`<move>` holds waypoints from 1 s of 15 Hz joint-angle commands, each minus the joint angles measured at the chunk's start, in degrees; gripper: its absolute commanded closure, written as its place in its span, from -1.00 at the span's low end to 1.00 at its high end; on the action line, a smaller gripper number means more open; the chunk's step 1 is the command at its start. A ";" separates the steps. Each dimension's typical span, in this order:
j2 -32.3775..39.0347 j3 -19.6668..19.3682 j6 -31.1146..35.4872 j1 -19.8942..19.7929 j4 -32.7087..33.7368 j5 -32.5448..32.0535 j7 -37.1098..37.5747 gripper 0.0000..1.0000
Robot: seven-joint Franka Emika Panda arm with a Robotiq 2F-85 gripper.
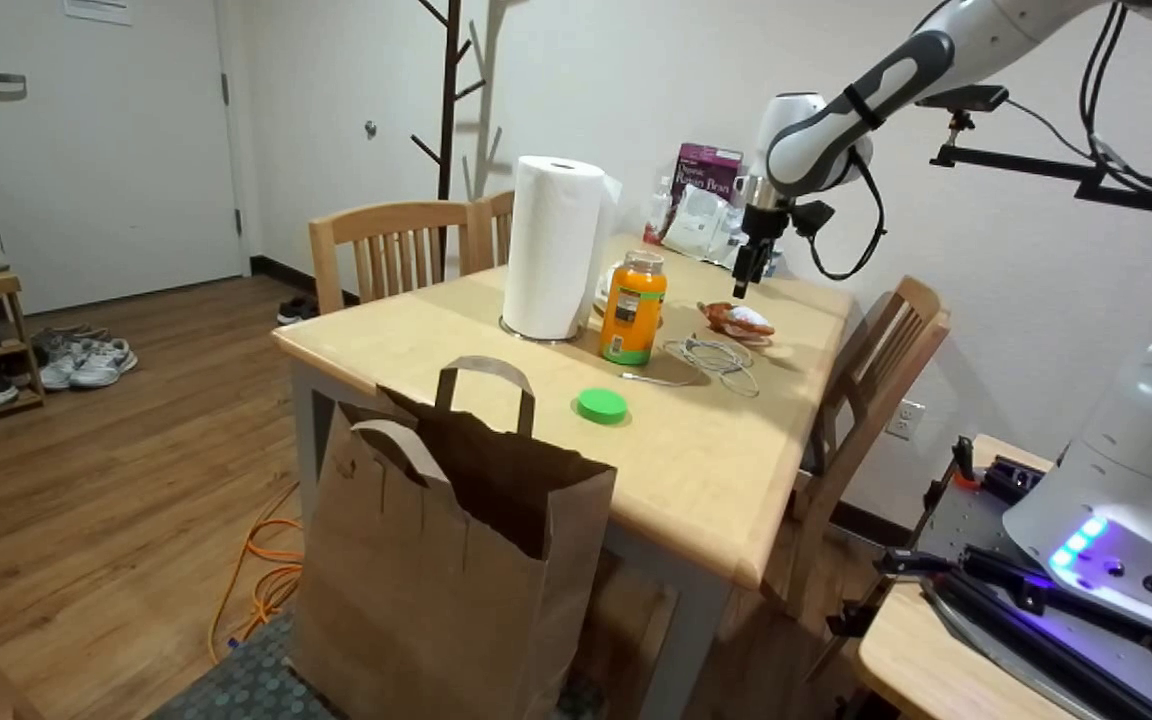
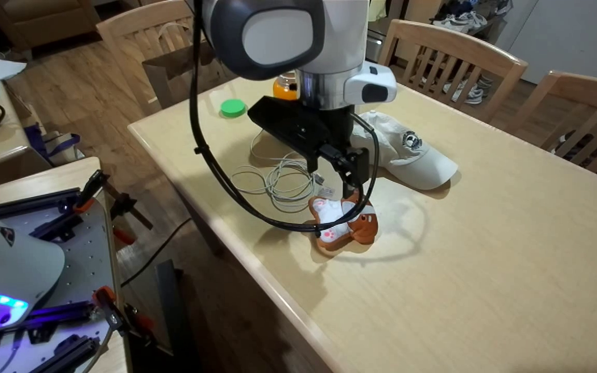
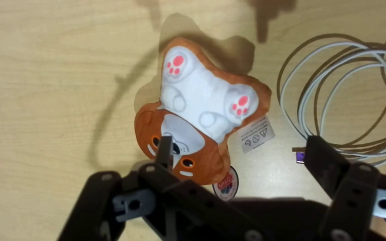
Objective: Put the doll in the bag
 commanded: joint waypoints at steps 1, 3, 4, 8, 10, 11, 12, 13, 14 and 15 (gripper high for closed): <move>1.16 -0.51 0.42 -0.79 0.70 0.72 3.48 -1.00; 1.44 -0.93 0.55 -1.66 0.65 2.52 5.04 -1.00; 1.51 -1.00 0.68 -2.20 0.53 3.42 5.04 -1.00; 2.75 1.52 0.39 -5.61 0.97 12.49 -1.03 -1.00; 3.63 2.37 -0.03 -6.54 1.44 15.48 -2.99 -1.00; 3.84 2.59 -0.07 -6.80 1.51 16.40 -3.35 -1.00; 4.24 2.75 -0.11 -6.99 1.69 17.06 -3.78 -1.00; 4.52 2.84 0.00 -7.15 1.75 17.32 -4.00 -1.00; 4.86 2.92 -0.07 -7.34 1.91 17.45 -4.16 -1.00; 5.31 2.59 -0.55 -7.12 2.54 16.79 -3.21 -1.00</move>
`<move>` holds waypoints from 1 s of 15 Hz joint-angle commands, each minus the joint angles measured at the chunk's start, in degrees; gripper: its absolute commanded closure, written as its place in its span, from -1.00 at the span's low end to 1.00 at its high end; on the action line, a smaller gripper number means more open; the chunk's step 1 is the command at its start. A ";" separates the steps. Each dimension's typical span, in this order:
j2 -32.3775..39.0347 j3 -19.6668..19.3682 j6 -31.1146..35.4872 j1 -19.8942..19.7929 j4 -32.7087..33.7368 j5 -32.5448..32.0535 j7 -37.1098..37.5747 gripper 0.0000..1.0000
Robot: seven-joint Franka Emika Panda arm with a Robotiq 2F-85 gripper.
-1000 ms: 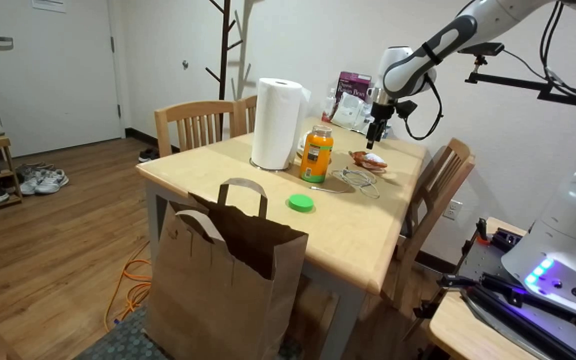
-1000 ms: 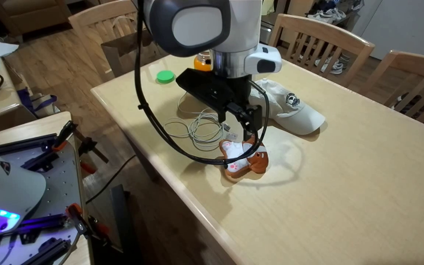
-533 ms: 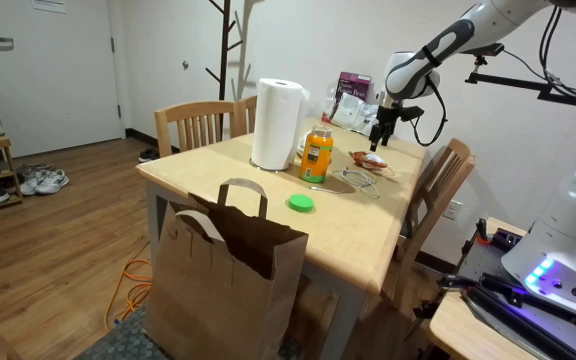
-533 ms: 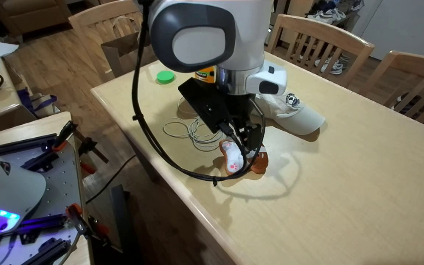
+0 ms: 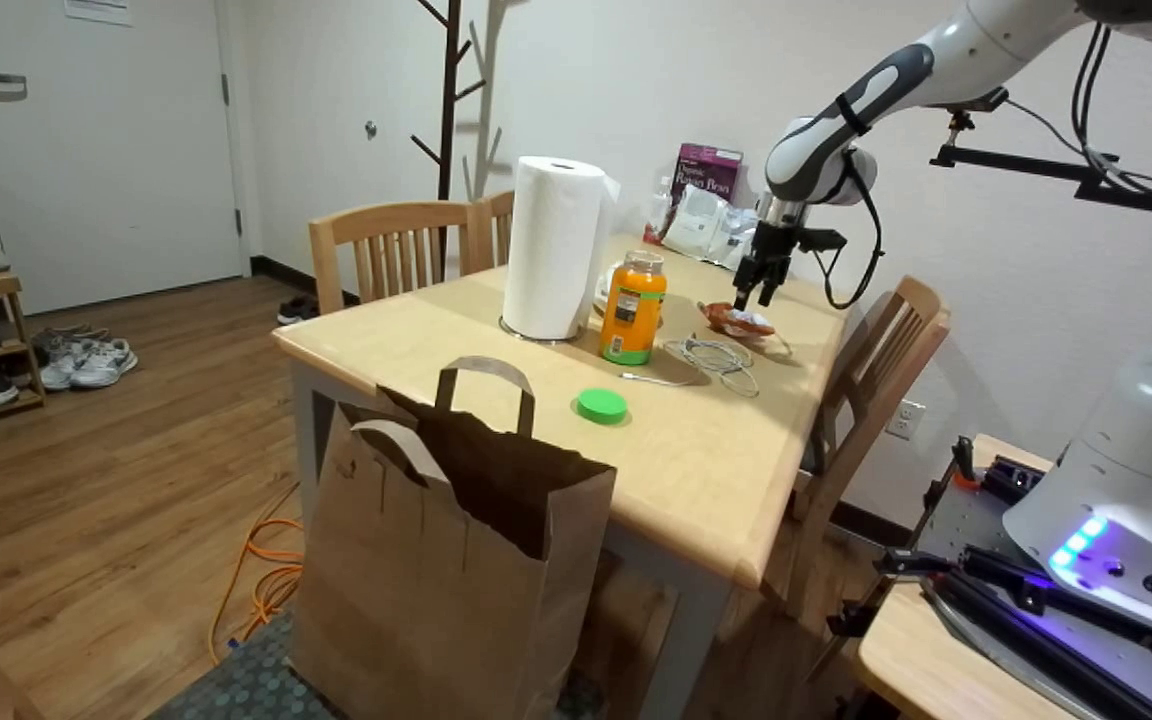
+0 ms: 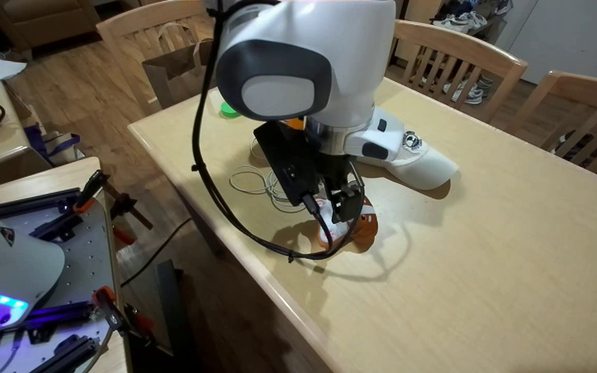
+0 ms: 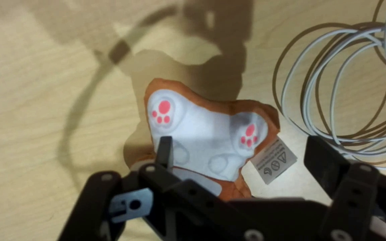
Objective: Put the doll in the bag
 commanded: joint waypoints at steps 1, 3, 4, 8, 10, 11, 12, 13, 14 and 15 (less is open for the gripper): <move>1.96 0.78 -0.73 -1.30 2.24 1.15 -1.86 -1.00; 2.79 -0.11 0.14 -0.62 2.65 -1.69 -1.42 -1.00; 3.12 -0.15 0.22 -0.59 2.93 -2.22 -1.59 -1.00; 4.51 0.44 1.41 -1.02 3.32 -2.90 -3.81 -1.00; 5.51 0.01 2.56 -1.01 3.08 -4.09 -4.33 -0.86; 5.76 -0.01 2.71 -0.97 3.09 -4.60 -4.54 -0.47; 6.01 -0.09 2.68 -0.86 3.15 -5.20 -4.54 -0.86; 6.25 -0.38 2.42 -0.53 3.32 -6.06 -3.87 -0.25; 6.28 -0.29 2.27 -0.49 3.34 -6.61 -3.86 -0.24; 6.24 -0.23 2.33 -0.49 3.23 -7.02 -3.86 -0.09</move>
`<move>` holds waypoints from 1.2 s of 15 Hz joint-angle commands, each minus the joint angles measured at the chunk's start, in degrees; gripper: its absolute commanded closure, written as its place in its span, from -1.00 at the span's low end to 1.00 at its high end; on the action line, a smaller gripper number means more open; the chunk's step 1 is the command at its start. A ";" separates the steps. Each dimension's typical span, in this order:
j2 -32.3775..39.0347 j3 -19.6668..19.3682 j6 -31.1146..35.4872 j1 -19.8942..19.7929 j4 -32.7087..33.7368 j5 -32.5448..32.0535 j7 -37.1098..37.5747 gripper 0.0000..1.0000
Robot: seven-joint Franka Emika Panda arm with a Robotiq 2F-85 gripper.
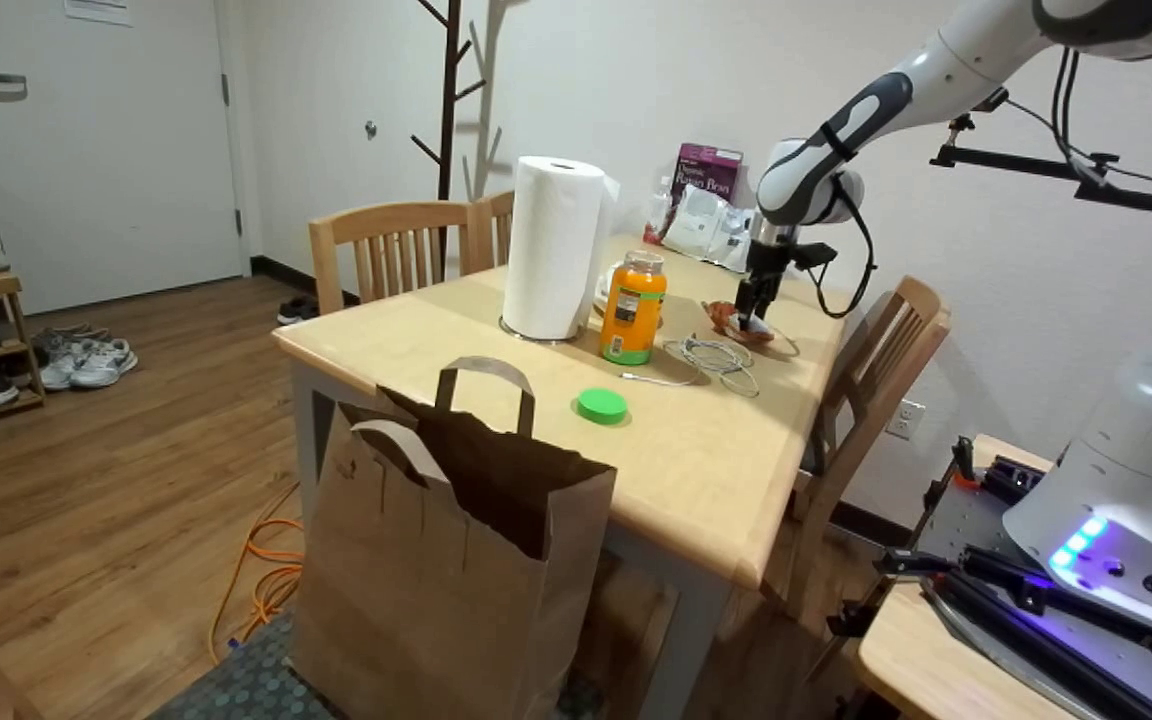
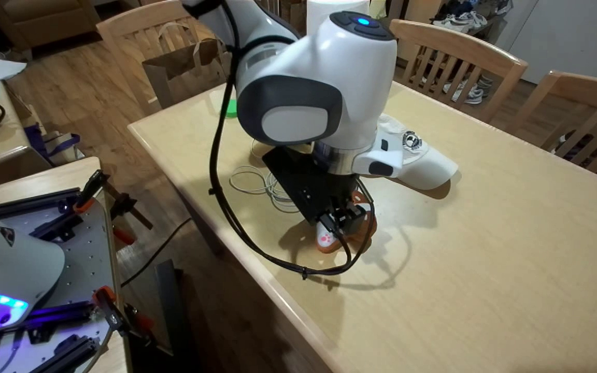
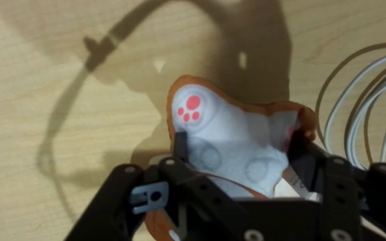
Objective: Put the doll in the bag
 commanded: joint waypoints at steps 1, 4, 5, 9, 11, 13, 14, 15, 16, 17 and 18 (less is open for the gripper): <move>0.44 0.06 0.78 -0.16 0.48 -2.47 -0.74 0.05; -0.95 -0.27 0.68 0.46 -0.21 -4.54 -0.26 0.44; -1.92 -0.24 0.43 0.63 -0.62 -5.22 -0.38 0.56; -7.71 -0.34 -0.69 2.61 -2.77 -9.79 -0.40 0.90; -12.11 -0.59 -1.82 4.77 -4.19 -13.54 0.58 0.95; -17.77 -0.46 -3.17 7.10 -6.22 -18.28 1.06 0.92; -20.39 -0.08 -3.88 7.97 -7.11 -20.04 0.95 0.88; -23.37 0.61 -4.82 8.66 -8.31 -20.97 -0.08 0.88; -25.96 1.36 -5.76 9.25 -9.38 -20.94 -1.24 0.88; -28.54 2.05 -6.91 9.85 -10.58 -20.03 -2.68 0.88; -31.05 2.65 -8.88 10.42 -12.08 -17.70 -4.97 0.90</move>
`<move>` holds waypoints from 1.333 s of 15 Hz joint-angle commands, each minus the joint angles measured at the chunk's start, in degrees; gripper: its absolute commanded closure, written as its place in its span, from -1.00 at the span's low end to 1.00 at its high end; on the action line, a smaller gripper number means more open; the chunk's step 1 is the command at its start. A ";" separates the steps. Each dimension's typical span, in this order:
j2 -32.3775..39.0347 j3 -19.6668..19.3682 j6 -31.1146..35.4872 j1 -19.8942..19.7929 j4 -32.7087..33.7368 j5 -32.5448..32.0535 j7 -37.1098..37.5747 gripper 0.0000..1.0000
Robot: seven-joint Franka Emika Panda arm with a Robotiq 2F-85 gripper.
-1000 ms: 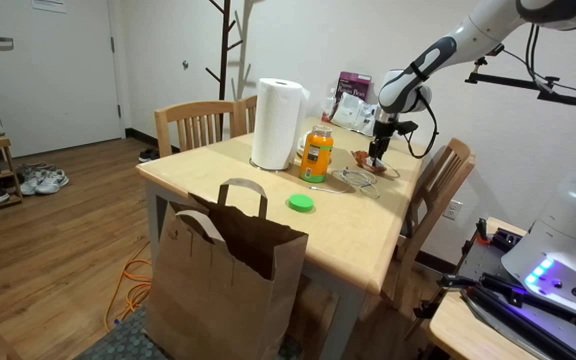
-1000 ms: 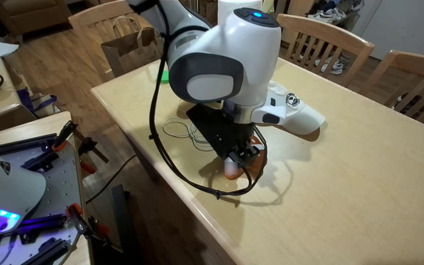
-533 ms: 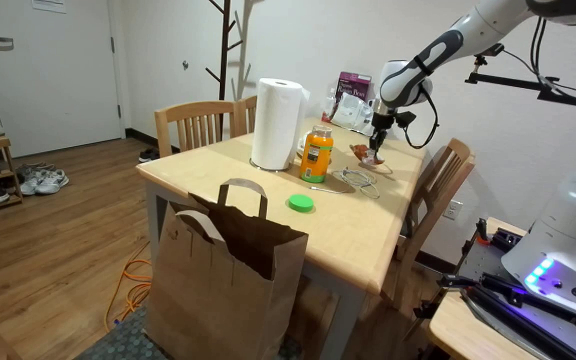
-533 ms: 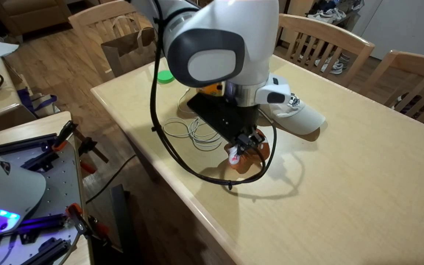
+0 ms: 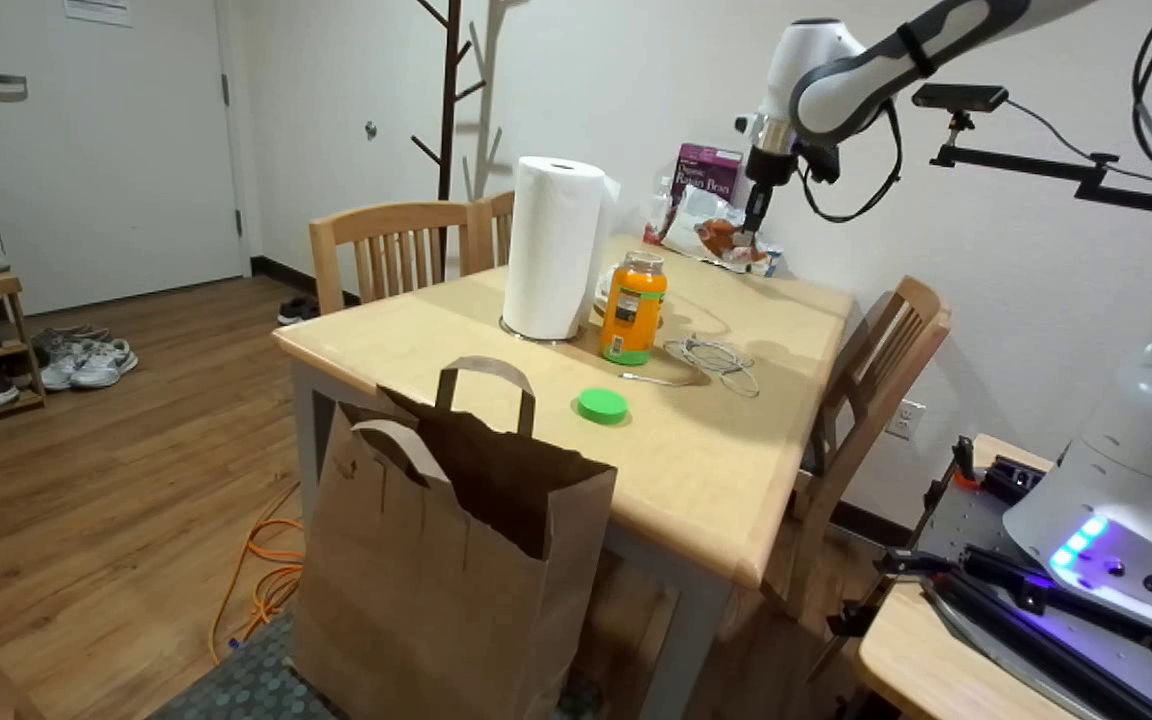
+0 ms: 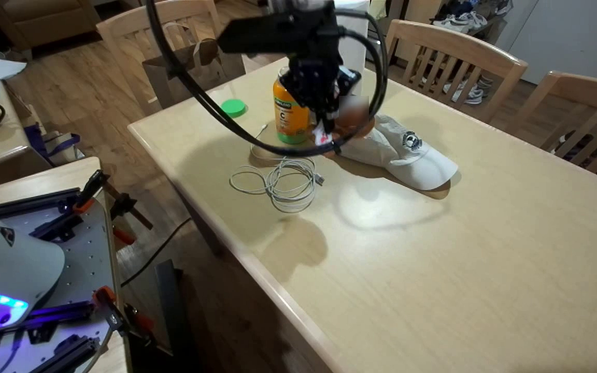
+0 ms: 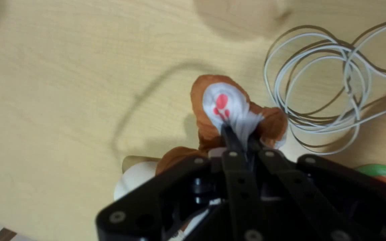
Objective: Put the doll in the bag
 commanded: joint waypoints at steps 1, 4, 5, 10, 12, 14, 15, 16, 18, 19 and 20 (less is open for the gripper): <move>-2.67 0.60 -1.63 0.68 -1.19 0.24 -0.97 0.86; -7.89 1.33 -3.38 1.69 -4.61 0.35 -1.96 0.87; -7.81 1.38 -1.55 1.60 -5.10 -1.69 -2.04 0.90; -8.90 3.72 4.89 4.79 -3.14 -2.26 -9.26 0.91; -8.91 4.75 6.28 6.68 -2.44 -0.25 -13.08 0.92; -9.21 5.80 7.23 8.74 -2.27 1.78 -17.07 0.92; -9.43 6.39 6.94 9.96 -2.22 3.98 -19.74 0.92; -9.82 6.74 6.43 11.00 -2.26 6.27 -22.79 0.92; -10.85 7.72 5.41 13.21 -2.51 11.49 -28.98 0.93; -11.84 8.08 5.66 13.91 -2.95 12.21 -31.69 0.91; -12.91 7.82 6.83 14.24 -3.83 13.14 -35.24 0.91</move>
